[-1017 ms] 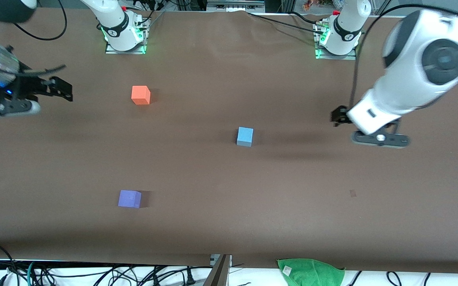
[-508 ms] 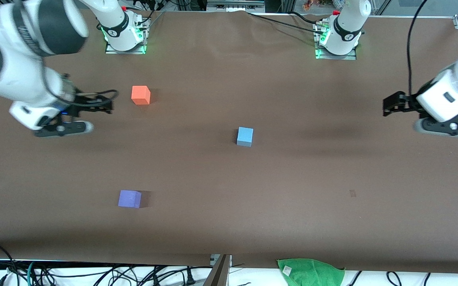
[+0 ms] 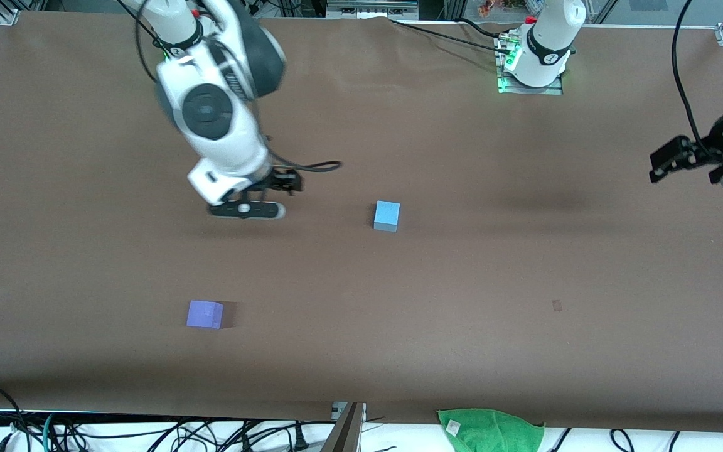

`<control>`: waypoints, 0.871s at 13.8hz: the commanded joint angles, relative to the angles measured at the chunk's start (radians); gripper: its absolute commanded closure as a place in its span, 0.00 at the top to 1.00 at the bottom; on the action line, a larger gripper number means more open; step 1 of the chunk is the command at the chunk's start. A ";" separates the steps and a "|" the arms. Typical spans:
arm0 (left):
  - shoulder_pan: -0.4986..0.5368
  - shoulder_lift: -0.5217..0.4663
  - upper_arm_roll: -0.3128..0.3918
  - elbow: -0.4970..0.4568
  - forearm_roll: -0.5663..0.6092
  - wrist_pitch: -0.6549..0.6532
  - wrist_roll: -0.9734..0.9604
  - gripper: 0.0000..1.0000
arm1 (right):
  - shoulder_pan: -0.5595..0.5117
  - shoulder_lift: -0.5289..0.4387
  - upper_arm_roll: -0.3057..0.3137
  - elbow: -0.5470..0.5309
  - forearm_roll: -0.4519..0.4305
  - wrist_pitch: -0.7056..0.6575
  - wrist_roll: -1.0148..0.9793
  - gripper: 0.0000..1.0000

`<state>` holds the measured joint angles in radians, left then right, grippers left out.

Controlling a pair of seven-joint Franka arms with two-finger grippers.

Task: Place blue block between orange and purple blocks
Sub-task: 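Lower the right gripper onto the light-blue cube and close it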

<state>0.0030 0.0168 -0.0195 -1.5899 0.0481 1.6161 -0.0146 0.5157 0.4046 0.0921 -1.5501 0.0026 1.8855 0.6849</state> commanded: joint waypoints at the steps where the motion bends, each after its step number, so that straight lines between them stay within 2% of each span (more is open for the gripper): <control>1: -0.006 -0.060 0.013 -0.093 -0.033 -0.011 0.016 1.00 | 0.084 0.074 -0.009 0.028 0.005 0.113 0.183 1.00; 3: 0.011 -0.055 0.015 -0.088 -0.088 -0.028 0.018 1.00 | 0.128 0.115 -0.009 0.028 0.005 0.214 0.276 1.00; 6: 0.003 -0.051 0.006 -0.079 -0.039 -0.027 0.016 1.00 | 0.181 0.181 -0.011 0.048 0.000 0.305 0.363 1.00; 12: 0.000 -0.051 -0.025 -0.078 0.010 -0.025 0.015 1.00 | 0.239 0.279 -0.015 0.113 -0.007 0.389 0.459 1.00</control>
<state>0.0053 -0.0261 -0.0388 -1.6700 0.0124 1.5957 -0.0141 0.7311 0.6466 0.0897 -1.4833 0.0022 2.2523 1.1046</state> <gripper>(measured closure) 0.000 0.000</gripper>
